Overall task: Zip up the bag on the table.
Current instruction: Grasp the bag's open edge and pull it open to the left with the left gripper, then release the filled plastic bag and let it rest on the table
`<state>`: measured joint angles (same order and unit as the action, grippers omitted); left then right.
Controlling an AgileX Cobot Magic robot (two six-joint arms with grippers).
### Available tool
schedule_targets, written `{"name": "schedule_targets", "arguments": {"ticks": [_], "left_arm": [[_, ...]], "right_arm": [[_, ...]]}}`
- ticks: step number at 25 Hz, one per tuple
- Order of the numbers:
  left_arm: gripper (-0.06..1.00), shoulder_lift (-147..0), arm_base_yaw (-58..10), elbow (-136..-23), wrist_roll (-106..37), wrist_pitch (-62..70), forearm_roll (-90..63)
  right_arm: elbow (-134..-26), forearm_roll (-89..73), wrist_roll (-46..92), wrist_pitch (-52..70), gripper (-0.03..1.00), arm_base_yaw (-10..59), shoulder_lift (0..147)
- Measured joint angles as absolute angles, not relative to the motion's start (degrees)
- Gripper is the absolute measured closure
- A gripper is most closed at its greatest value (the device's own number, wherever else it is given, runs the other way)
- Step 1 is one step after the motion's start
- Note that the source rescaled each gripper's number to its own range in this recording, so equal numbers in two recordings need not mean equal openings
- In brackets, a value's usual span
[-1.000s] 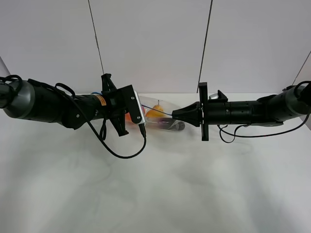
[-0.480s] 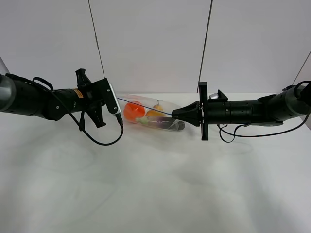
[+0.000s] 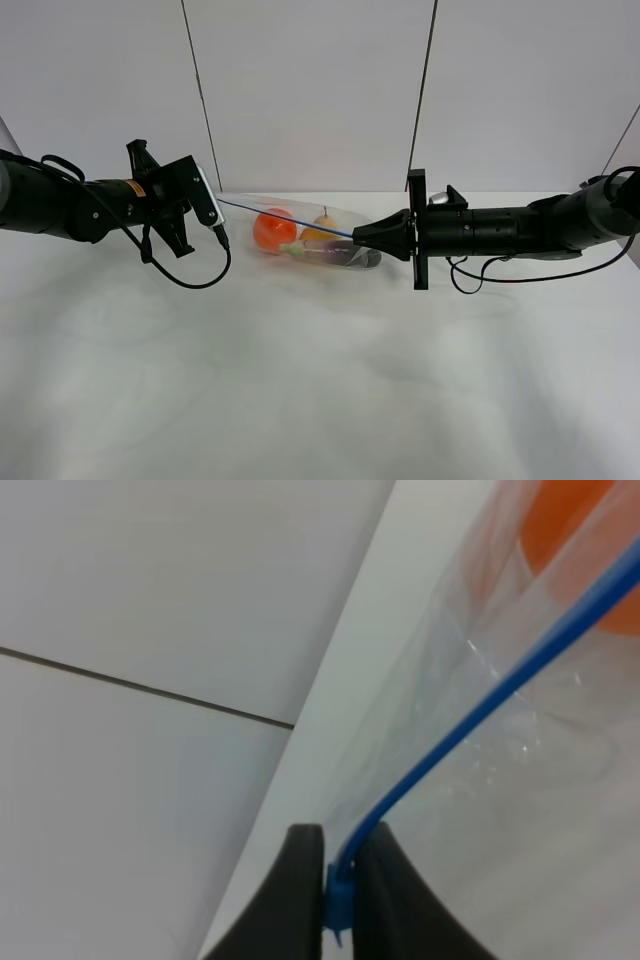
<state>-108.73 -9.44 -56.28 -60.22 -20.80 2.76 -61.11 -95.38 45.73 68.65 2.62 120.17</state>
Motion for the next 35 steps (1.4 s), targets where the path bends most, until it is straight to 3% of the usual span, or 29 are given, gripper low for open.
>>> {"name": "schedule_targets", "arguments": {"ticks": [5,7,10,12,15,20,26,35], "left_arm": [[0.94,-108.73,-9.44,-56.28,-59.29,-20.8,2.76],[0.88,-108.73,-9.44,-56.28,-57.48,-20.8,2.69],[0.54,-108.73,-7.91,-56.28,-54.47,-20.8,1.04],[0.23,-108.73,-6.96,-56.28,-52.76,-20.8,0.64],[0.01,-108.73,-4.35,-56.28,-51.75,-20.8,0.64],[-0.05,-108.73,2.49,-56.28,-46.61,-20.66,0.0],[-0.06,-108.73,3.51,-57.92,-28.71,-11.25,-6.68],[-0.06,-108.79,3.51,-76.52,-13.99,39.76,-8.19]], "right_arm": [[-61.11,-95.38,45.73,68.65,0.97,2.62,120.17],[-61.11,-95.26,45.73,68.65,0.97,2.62,120.17],[-61.04,-93.73,45.73,68.72,0.97,2.31,120.17],[-61.04,-93.49,45.73,68.77,0.97,2.31,120.17],[-61.04,-93.38,45.73,68.8,0.97,2.31,120.17],[-61.04,-93.38,45.73,68.8,0.97,2.31,120.17],[-61.04,-93.38,45.73,68.8,0.97,2.31,120.17],[-61.04,-93.38,45.78,68.84,0.97,2.31,120.17]]}}
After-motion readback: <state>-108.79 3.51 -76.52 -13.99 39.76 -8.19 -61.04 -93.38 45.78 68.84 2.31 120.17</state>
